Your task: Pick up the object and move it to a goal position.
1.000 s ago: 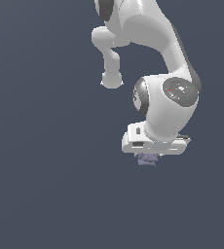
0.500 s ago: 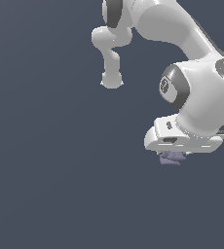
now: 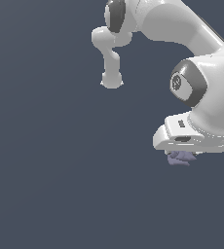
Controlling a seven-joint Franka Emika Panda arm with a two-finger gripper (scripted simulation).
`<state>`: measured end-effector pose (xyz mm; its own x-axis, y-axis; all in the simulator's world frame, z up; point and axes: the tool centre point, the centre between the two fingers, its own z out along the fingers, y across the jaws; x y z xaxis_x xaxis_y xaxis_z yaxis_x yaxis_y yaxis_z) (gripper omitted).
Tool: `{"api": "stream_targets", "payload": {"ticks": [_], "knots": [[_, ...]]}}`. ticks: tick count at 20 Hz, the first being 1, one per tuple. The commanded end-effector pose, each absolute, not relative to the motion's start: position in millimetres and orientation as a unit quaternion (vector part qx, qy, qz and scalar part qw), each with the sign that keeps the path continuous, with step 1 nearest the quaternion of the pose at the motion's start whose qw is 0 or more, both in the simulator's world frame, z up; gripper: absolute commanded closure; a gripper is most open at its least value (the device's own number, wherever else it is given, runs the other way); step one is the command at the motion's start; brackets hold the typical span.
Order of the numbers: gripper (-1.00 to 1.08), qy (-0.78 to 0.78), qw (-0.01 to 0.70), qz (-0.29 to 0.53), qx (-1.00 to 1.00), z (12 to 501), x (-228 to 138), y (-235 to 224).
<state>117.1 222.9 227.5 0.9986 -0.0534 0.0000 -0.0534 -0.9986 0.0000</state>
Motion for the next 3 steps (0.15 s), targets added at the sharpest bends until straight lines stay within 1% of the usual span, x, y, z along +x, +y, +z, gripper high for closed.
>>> {"api": "stream_targets", "payload": {"ticks": [1,3], "knots": [[1.08,0.027,0.0,0.0,-1.0,228.7,118.0,224.3],[1.08,0.027,0.0,0.0,-1.0,228.9,118.0,224.9]]}}
